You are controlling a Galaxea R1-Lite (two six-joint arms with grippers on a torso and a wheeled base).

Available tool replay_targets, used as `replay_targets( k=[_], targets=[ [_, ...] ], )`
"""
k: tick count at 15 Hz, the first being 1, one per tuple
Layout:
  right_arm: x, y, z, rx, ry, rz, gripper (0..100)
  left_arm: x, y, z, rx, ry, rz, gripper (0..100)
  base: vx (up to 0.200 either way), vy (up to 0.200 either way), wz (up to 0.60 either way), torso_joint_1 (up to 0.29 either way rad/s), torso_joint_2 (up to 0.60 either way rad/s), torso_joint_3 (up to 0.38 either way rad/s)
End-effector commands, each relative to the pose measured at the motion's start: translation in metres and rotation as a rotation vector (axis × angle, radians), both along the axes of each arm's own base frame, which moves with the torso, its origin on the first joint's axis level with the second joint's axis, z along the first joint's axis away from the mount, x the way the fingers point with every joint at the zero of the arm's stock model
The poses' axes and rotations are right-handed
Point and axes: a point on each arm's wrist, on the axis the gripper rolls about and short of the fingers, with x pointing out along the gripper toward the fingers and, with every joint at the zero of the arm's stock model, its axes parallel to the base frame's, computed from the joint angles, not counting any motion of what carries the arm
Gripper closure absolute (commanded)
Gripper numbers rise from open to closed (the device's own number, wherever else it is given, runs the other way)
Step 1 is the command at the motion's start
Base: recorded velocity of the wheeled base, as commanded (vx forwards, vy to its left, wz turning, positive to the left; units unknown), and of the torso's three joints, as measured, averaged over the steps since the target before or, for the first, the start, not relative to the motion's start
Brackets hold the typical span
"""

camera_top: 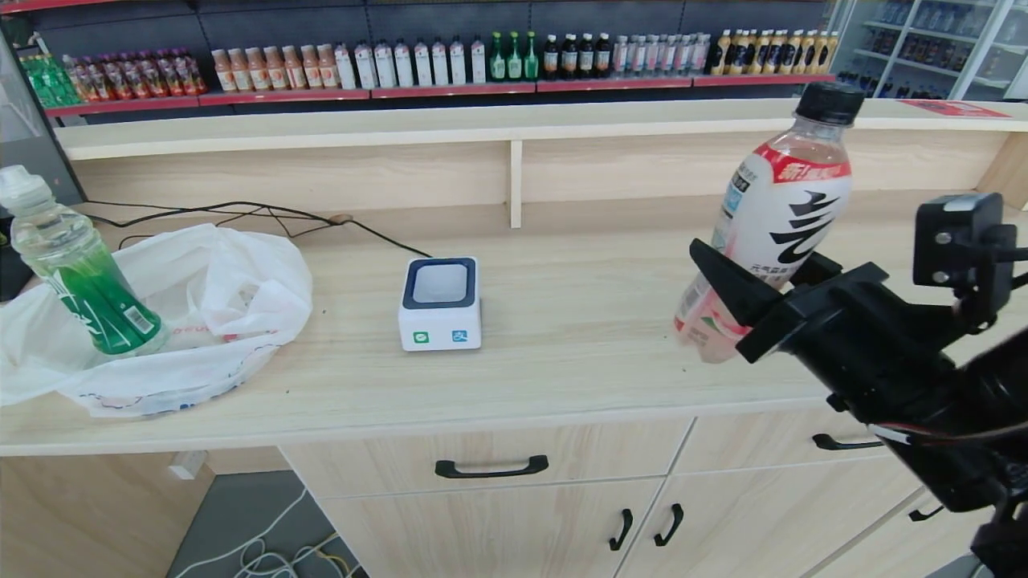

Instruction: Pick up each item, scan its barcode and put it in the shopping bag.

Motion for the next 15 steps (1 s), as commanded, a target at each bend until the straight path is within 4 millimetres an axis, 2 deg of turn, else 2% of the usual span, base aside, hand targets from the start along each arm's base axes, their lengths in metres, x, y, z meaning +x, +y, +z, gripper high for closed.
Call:
replay_targets(
  k=[1,4,8,10,15],
  targets=[
    [-0.030,-0.016,0.007,0.011,-0.033,0.009,100,0.000,0.000,0.000,0.000,0.000,-0.001,0,0.000,0.000,0.00,0.000,0.00,0.000],
    [-0.044,-0.025,0.008,0.017,-0.047,0.011,100,0.000,0.000,0.000,0.000,0.000,-0.001,0,0.000,0.000,0.00,0.000,0.00,0.000],
    [-0.049,-0.020,0.008,0.025,-0.042,0.049,100,0.000,0.000,0.000,0.000,0.000,-0.001,0,0.000,0.000,0.00,0.000,0.00,0.000],
    [-0.053,-0.016,0.016,0.048,-0.071,0.133,100,0.000,0.000,0.000,0.000,0.000,-0.001,0,0.000,0.000,0.00,0.000,0.00,0.000],
    [-0.039,-0.004,0.027,0.117,0.026,0.415,100,0.000,0.000,0.000,0.000,0.000,0.001,0,0.000,0.000,0.00,0.000,0.00,0.000]
  ],
)
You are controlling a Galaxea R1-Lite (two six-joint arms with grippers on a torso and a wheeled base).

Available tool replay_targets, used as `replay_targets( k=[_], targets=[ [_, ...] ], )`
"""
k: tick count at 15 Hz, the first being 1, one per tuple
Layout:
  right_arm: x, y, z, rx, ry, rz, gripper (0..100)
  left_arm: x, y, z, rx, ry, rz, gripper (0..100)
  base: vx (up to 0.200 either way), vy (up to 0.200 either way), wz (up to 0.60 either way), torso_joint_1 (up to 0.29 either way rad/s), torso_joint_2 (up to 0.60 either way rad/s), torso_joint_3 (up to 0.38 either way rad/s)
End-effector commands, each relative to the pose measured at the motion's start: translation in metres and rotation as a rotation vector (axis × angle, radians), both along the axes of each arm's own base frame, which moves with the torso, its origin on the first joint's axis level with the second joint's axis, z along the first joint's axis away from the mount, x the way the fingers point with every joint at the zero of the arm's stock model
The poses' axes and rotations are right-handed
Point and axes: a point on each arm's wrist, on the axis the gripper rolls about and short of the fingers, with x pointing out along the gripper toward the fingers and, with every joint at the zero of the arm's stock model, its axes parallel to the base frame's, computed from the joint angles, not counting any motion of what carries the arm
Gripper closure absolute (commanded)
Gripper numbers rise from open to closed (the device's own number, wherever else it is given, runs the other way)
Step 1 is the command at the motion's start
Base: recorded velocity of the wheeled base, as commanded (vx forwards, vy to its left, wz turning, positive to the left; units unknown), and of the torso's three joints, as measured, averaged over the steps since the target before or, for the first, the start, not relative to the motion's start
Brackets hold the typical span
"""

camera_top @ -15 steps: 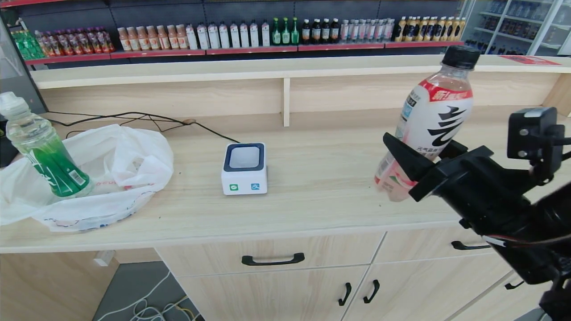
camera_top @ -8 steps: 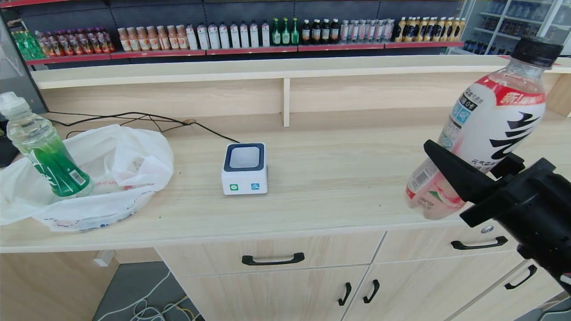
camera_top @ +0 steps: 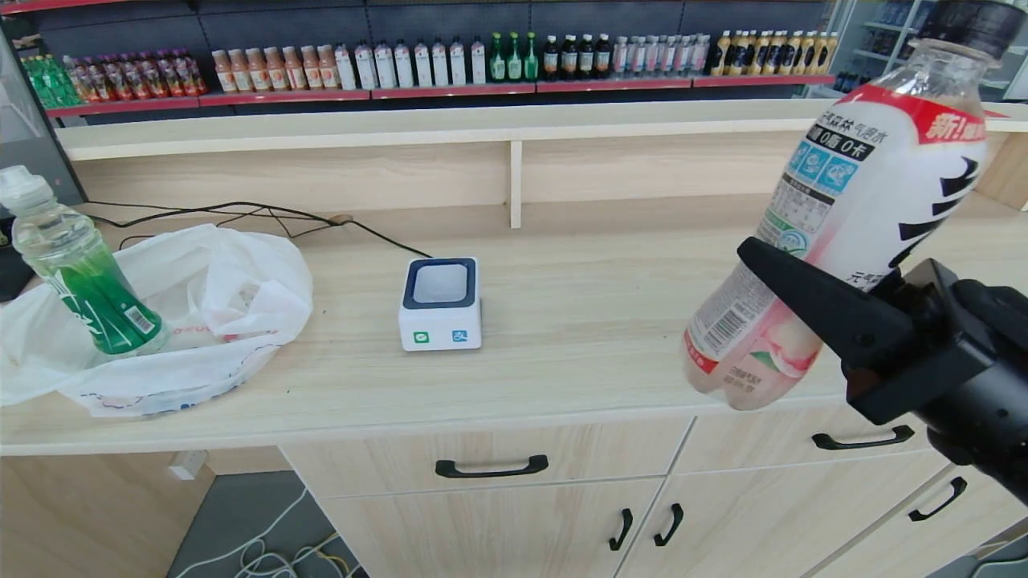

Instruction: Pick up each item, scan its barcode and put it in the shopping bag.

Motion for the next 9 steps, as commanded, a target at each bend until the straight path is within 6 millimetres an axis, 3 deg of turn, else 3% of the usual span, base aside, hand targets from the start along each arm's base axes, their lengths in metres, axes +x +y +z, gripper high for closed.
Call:
replay_targets(
  k=[1,9],
  targets=[
    [0.0061,0.0019,0.0003,0.018,0.033,0.059,100,0.0000,0.0000,0.0000,0.000,0.000,0.000,0,0.000,0.000,0.00,0.000,0.00,0.000],
    [0.0073,0.0057,0.0028,0.190,0.192,0.279,100,0.0000,0.0000,0.0000,0.000,0.000,0.000,0,0.000,0.000,0.00,0.000,0.00,0.000]
  ],
)
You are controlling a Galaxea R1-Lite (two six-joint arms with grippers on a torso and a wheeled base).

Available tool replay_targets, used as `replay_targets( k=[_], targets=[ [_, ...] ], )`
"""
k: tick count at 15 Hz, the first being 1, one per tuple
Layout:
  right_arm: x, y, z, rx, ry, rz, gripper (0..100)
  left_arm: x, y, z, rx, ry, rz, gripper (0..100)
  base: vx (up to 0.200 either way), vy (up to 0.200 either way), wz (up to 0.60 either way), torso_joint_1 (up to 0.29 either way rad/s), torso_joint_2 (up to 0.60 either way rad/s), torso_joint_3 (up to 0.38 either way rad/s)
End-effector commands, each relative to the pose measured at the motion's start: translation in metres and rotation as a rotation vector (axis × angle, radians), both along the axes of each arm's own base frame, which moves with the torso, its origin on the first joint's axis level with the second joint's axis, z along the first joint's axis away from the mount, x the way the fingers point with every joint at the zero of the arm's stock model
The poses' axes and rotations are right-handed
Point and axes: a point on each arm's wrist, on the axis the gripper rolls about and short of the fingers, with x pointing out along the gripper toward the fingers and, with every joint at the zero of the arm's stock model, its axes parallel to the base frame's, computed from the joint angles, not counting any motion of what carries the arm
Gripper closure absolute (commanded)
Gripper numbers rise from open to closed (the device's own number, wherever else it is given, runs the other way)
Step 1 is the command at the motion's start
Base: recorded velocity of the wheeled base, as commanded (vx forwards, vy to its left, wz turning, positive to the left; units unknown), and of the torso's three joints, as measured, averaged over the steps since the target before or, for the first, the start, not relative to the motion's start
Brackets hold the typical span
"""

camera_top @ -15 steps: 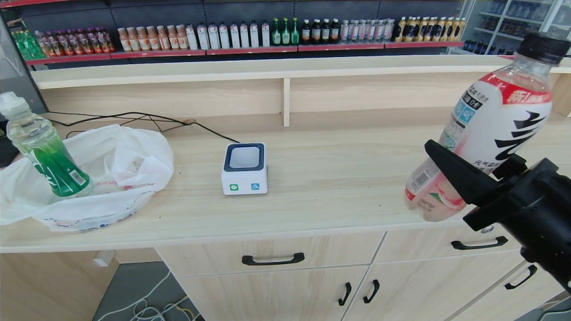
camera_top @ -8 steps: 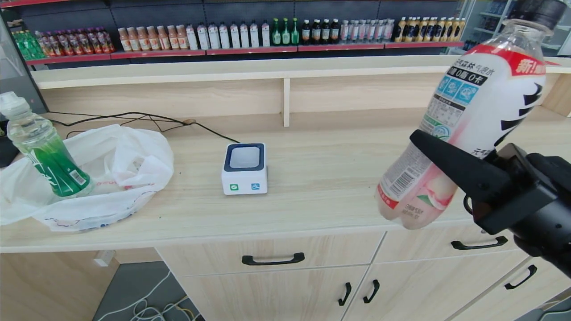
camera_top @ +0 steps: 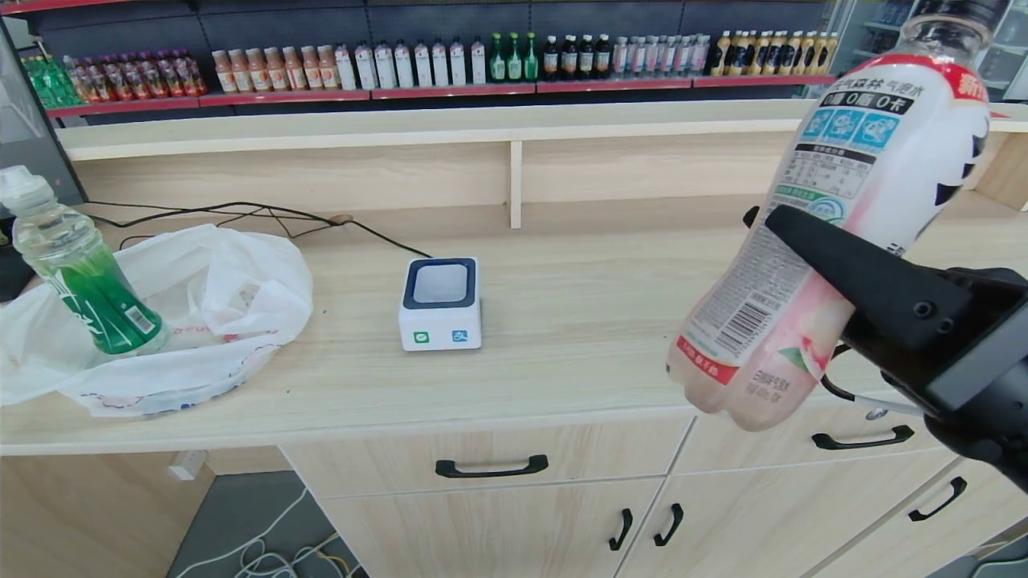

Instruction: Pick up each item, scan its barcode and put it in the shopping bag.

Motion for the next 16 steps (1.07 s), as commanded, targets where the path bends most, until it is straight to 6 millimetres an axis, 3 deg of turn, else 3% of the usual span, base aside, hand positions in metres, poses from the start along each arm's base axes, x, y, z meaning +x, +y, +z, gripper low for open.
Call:
replay_targets(
  k=[1,5,8,9,10,16],
  targets=[
    [0.005,0.004,-0.001,0.006,0.022,0.025,100,0.000,0.000,0.000,0.000,0.000,0.001,0,0.000,0.000,0.00,0.000,0.00,0.000],
    [0.000,0.021,0.001,0.020,0.045,0.132,100,0.000,0.000,0.000,0.000,0.000,0.000,0,0.000,0.000,0.00,0.000,0.00,0.000],
    [-0.007,0.031,0.018,0.095,0.054,0.233,100,0.000,0.000,0.000,0.000,0.000,0.000,0,0.000,0.000,0.00,0.000,0.00,0.000],
    [-0.006,0.031,0.018,0.098,0.057,0.235,100,0.000,0.000,0.000,0.000,0.000,0.000,0,0.000,0.000,0.00,0.000,0.00,0.000],
    [-0.005,0.032,0.035,0.160,0.047,0.270,100,0.000,0.000,0.000,0.000,0.000,0.000,0,0.000,0.000,0.00,0.000,0.00,0.000],
    [-0.014,0.025,0.034,0.177,0.089,0.316,100,0.000,0.000,0.000,0.000,0.000,0.000,0,0.000,0.000,0.00,0.000,0.00,0.000]
  ],
)
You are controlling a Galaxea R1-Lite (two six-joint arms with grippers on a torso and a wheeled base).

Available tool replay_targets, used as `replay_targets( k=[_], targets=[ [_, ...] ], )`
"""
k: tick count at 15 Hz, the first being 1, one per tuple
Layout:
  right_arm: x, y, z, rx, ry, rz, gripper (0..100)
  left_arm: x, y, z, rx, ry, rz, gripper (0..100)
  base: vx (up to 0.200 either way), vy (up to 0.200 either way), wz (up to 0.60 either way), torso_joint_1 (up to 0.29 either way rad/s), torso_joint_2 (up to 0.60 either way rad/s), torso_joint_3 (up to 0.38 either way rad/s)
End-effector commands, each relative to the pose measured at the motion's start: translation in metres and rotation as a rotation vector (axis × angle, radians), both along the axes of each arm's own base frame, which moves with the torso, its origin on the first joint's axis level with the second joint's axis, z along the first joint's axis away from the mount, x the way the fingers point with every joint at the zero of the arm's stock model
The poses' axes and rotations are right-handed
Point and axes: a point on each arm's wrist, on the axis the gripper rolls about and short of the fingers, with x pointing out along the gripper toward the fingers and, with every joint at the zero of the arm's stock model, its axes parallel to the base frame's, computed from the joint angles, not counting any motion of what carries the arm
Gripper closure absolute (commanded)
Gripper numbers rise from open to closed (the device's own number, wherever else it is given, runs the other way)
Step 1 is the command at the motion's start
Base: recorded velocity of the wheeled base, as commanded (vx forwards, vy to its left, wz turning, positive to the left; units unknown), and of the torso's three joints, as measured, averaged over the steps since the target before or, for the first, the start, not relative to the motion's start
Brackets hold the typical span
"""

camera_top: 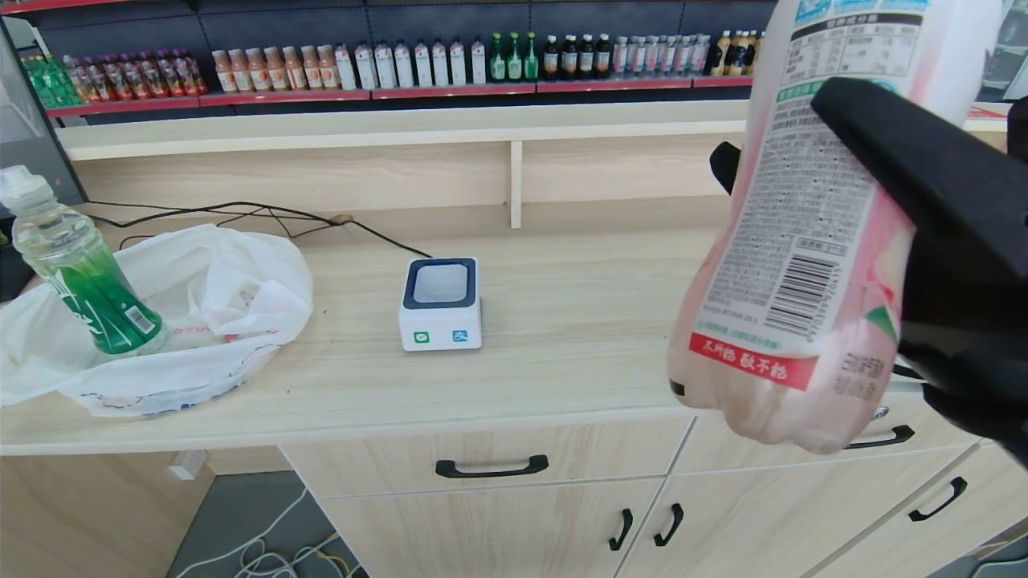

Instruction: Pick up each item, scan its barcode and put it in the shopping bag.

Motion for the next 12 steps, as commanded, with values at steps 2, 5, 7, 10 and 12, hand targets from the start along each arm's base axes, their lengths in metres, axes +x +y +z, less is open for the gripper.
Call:
replay_targets(
  k=[2,5,7,10,12],
  targets=[
    [-0.0103,-0.0063,0.0061,0.033,0.007,0.035,100,0.0000,0.0000,0.0000,0.000,0.000,0.000,0,0.000,0.000,0.00,0.000,0.00,0.000],
    [-0.0107,-0.0068,0.0042,0.029,0.018,0.039,100,0.0000,0.0000,0.0000,0.000,0.000,0.000,0,0.000,0.000,0.00,0.000,0.00,0.000],
    [-0.0106,-0.0066,0.0064,0.035,0.011,0.039,100,0.0000,0.0000,0.0000,0.000,0.000,0.000,0,0.000,0.000,0.00,0.000,0.00,0.000],
    [-0.0106,-0.0071,0.0071,0.037,0.008,0.038,100,0.0000,0.0000,0.0000,0.000,0.000,0.000,0,0.000,0.000,0.00,0.000,0.00,0.000],
    [-0.0110,-0.0074,0.0070,0.037,0.008,0.038,100,0.0000,0.0000,0.0000,0.000,0.000,0.000,0,0.000,0.000,0.00,0.000,0.00,0.000]
  ],
)
